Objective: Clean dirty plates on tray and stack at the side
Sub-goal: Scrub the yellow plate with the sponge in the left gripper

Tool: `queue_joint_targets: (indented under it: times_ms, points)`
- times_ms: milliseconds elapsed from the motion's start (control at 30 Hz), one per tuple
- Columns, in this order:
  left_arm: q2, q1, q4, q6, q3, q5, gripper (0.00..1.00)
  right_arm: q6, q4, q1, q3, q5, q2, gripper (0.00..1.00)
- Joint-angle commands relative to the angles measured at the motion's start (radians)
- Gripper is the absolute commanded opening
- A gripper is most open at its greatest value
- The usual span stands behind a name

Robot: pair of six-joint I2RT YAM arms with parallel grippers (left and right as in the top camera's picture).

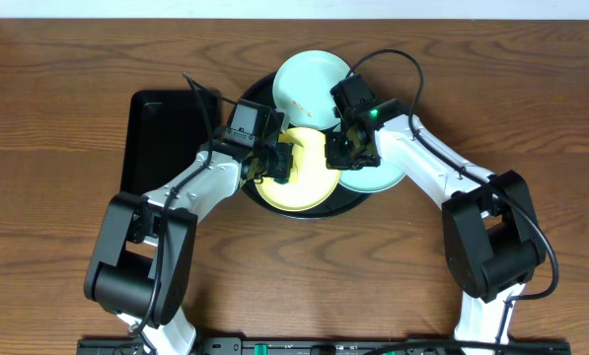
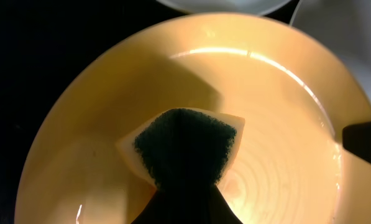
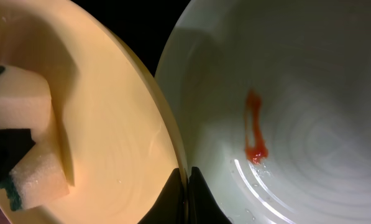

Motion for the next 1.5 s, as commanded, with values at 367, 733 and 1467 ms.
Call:
queue_joint_targets:
  times_ms: [367,733,1467]
  points:
    - [0.058,-0.002,0.072,-0.001,-0.005,-0.074,0.08,-0.007,0.005,-0.003,0.002,-0.014,0.013,0.01]
    - [0.058,-0.002,0.129,0.008,-0.005,-0.078,0.08,-0.007,0.005,-0.003,0.002,-0.014,0.013,0.01]
    - [0.074,0.001,0.278,0.053,-0.005,-0.163,0.08,-0.007,0.005,-0.003,0.002,-0.014,0.013,0.01]
